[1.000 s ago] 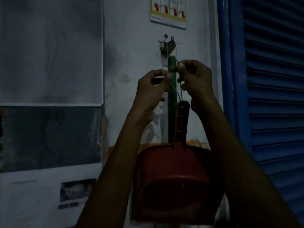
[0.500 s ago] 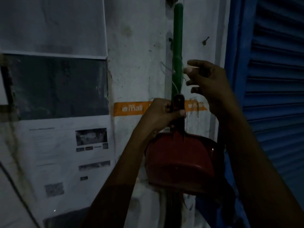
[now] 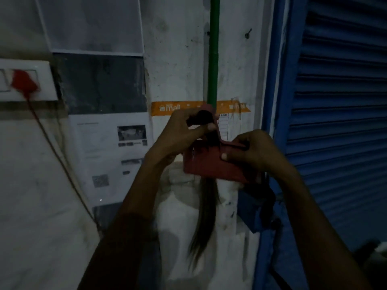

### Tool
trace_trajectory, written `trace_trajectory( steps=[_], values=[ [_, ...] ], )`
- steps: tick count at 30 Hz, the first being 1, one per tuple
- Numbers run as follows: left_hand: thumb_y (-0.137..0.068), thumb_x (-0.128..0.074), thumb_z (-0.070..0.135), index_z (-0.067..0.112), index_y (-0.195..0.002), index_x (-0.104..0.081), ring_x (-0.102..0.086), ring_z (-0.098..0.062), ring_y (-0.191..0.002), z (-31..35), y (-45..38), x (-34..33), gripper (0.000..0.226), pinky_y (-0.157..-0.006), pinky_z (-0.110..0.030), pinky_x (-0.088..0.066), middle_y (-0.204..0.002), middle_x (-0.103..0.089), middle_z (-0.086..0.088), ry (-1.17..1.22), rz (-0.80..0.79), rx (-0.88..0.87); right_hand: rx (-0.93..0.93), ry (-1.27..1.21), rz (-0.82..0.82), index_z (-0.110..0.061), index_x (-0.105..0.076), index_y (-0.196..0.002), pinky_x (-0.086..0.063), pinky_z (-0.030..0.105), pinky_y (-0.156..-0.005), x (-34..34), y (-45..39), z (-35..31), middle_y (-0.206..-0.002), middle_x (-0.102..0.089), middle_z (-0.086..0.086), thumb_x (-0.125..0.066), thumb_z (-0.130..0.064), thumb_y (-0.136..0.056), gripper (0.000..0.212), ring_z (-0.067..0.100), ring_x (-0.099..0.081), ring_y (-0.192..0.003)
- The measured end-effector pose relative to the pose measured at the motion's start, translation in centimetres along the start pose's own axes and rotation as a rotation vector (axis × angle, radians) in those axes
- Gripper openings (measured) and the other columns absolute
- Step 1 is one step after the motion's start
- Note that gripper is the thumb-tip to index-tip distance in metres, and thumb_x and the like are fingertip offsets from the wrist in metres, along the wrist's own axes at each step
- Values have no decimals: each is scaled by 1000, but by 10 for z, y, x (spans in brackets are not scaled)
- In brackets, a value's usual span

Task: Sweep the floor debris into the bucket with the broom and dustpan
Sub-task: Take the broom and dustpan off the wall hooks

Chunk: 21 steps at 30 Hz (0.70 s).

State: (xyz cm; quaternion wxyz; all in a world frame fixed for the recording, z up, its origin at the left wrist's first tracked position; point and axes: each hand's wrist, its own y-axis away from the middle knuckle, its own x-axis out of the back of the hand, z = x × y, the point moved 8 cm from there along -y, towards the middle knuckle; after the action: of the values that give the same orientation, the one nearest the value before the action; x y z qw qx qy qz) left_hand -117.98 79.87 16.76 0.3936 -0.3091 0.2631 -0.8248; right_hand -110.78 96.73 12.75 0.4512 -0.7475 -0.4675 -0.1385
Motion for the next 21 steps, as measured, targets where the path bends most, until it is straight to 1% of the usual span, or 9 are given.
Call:
trace_trajectory(
  steps=[2,4,6,8,10,12,14,17,21],
  values=[
    [-77,-77,49,5,-116,-66,-62,-27,-118,6,37,-3,60,-97,-51,-53,-123,-67,-14,197,-59,94,46,58,40,-21,-75,-81,-46,10,-53,6,20,-5,-73,-69,-13,-91,-34,-69,24,-5,-63,-62],
    [-81,-41,81,-6,-124,-60,-55,-39,-124,7,75,-6,99,-103,-57,-46,-129,-59,-27,501,-3,265,115,117,100,-18,-77,-83,-45,11,-54,12,43,-13,-71,-67,-12,-91,-37,-70,27,-2,-62,-64],
    [-81,-11,87,-10,-130,-54,-54,-46,-122,4,104,-11,117,-98,-59,-48,-128,-58,-32,610,113,430,182,157,178,-16,-77,-89,-47,16,-59,14,66,-22,-77,-69,-9,-88,-38,-73,29,8,-63,-67],
    [-82,-19,85,-1,-130,-59,-65,-42,-107,8,128,-20,106,-78,-49,-59,-119,-66,-26,487,169,544,269,169,217,-12,-77,-100,-47,12,-66,10,87,-35,-88,-69,-8,-86,-34,-77,33,11,-64,-77],
    [-80,-44,77,5,-127,-61,-71,-33,-89,18,147,-35,88,-65,-40,-59,-108,-71,-21,399,121,663,372,176,240,-10,-78,-95,-54,24,-72,5,102,-47,-91,-74,-1,-86,-29,-79,26,16,-67,-78],
    [-91,-61,51,-3,-124,-60,-70,-28,-74,27,163,-47,63,-61,-37,-60,-94,-71,-22,333,64,768,482,283,313,-15,-76,-80,-50,36,-71,1,115,-59,-81,-74,2,-85,-24,-81,13,19,-66,-73],
    [-93,-65,34,-4,-117,-61,-69,-24,-67,36,174,-55,45,-63,-36,-61,-83,-70,-20,230,28,845,547,363,410,-19,-68,-70,-41,36,-70,-1,127,-68,-73,-70,0,-84,-16,-79,19,22,-63,-70],
    [-85,-76,33,5,-108,-63,-63,-15,-56,50,177,-63,38,-53,-27,-56,-72,-67,-10,73,90,792,581,405,477,-20,-61,-66,-29,34,-72,0,139,-83,-68,-66,0,-80,-10,-77,24,23,-60,-66],
    [-75,-85,32,8,-103,-65,-56,-10,-45,55,178,-53,42,-42,-22,-45,-68,-64,-3,-80,422,530,604,362,422,-21,-69,-79,-17,29,-74,5,133,-94,-80,-70,-4,-75,-23,-77,7,22,-59,-82]
  ],
)
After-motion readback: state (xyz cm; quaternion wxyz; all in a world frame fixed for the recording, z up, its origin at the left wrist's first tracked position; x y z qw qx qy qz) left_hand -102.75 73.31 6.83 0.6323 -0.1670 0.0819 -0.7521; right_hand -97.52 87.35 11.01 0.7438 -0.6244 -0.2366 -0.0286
